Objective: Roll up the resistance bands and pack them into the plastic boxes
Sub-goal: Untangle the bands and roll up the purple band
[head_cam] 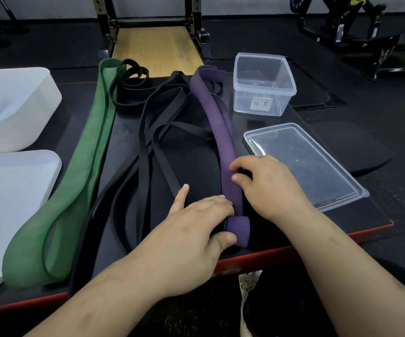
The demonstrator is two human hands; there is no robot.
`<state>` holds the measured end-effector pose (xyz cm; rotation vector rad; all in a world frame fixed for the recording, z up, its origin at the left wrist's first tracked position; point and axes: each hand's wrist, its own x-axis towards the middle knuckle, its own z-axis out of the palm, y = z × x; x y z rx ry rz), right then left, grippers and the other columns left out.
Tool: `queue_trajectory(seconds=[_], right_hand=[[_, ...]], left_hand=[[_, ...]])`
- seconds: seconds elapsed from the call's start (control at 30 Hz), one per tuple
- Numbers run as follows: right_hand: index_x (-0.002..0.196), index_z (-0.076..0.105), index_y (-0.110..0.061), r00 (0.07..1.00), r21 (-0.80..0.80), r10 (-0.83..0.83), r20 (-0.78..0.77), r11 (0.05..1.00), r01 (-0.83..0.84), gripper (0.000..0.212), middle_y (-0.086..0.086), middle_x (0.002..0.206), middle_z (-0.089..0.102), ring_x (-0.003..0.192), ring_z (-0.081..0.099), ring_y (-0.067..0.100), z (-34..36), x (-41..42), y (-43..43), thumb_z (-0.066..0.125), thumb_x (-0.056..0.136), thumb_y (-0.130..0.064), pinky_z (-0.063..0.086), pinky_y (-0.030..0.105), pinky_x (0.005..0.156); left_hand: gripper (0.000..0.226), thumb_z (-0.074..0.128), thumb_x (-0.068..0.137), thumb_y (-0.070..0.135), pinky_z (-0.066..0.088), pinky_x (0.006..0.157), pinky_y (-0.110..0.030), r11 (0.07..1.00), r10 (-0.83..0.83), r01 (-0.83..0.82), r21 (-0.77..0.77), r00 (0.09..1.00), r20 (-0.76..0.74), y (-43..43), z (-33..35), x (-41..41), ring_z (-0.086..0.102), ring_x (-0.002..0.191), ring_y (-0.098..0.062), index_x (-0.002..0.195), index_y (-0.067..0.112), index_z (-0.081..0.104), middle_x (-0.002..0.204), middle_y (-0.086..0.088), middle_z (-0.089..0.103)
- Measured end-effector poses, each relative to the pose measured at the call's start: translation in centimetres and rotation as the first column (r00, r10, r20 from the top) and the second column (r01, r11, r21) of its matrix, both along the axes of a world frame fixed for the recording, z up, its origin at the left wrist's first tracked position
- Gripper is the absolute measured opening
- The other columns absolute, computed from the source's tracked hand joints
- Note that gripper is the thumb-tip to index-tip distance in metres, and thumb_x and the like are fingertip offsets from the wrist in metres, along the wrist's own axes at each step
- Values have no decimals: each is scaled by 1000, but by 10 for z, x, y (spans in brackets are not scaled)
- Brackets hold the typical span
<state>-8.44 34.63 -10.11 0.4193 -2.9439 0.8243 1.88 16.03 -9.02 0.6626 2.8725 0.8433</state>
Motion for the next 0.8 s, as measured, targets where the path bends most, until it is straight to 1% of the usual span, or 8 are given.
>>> queue_trajectory(seconds=[0.13, 0.23, 0.3, 0.4, 0.5, 0.63, 0.73, 0.8], right_hand=[[129, 64, -28, 995, 84, 98, 24, 991, -100, 28, -7, 118, 61, 132, 47, 21, -3, 2, 7, 57, 102, -22, 39, 34, 108], [145, 55, -30, 983, 136, 157, 91, 976, -169, 41, -4, 155, 47, 151, 28, 19, -1, 4, 14, 53, 105, -23, 24, 33, 124], [148, 54, -32, 978, 135, 191, 89, 970, -202, 44, -6, 164, 35, 152, 25, 14, 3, 9, 20, 56, 104, -26, 20, 28, 124], [143, 59, -36, 969, 81, 238, 59, 967, -242, 42, -14, 155, 45, 144, 37, 4, 12, 18, 28, 60, 101, -27, 28, 25, 121], [133, 65, -40, 966, 68, 257, 34, 964, -259, 36, -25, 141, 55, 132, 45, -6, 19, 30, 33, 62, 99, -28, 29, 10, 111], [123, 63, -48, 945, -30, 303, 123, 953, -302, 29, -31, 119, 64, 117, 56, -8, 32, 50, 41, 59, 95, -45, 43, 15, 100], [132, 50, -54, 910, 52, 357, 211, 925, -375, 56, -36, 129, 54, 121, 49, -12, 32, 55, 45, 67, 79, -66, 40, 15, 101], [132, 49, -54, 906, 50, 367, 211, 922, -385, 66, -37, 133, 47, 127, 46, -10, 27, 56, 42, 69, 71, -71, 40, 20, 106]], left_hand=[[39, 49, 103, 43, -13, 125, -30, 1000, 15, -15, 21, 1000, 15, 0, 1, -1, 20, 141, 16, 141, 35, 49, 149, 27, 41], [35, 46, 104, 42, -12, 126, -35, 999, 36, -37, 17, 999, 23, 2, 2, -3, 24, 139, 14, 138, 34, 53, 143, 30, 38], [35, 44, 104, 42, -12, 126, -36, 998, 56, -56, 16, 998, 43, 3, 3, -6, 18, 140, 15, 137, 34, 55, 142, 32, 35], [35, 41, 105, 42, -13, 125, -33, 998, 69, -69, 0, 996, 58, 4, 4, -9, 12, 140, 17, 136, 35, 55, 141, 32, 34], [35, 37, 106, 43, -11, 126, -34, 996, 85, -85, -6, 995, 45, 5, 2, -10, 13, 143, 12, 132, 33, 58, 139, 31, 35], [37, 33, 108, 41, -10, 125, -34, 993, 115, -114, -21, 992, 49, 6, 0, -13, 13, 142, 10, 132, 30, 58, 143, 27, 33], [36, 32, 108, 40, -10, 125, -36, 993, 118, -117, -21, 992, 41, 7, -1, -14, 12, 144, 10, 134, 31, 56, 144, 26, 34], [41, 28, 106, 44, -10, 126, -37, 993, 118, -116, -35, 992, 34, 8, -4, -13, 9, 145, 12, 136, 31, 54, 146, 26, 36]])
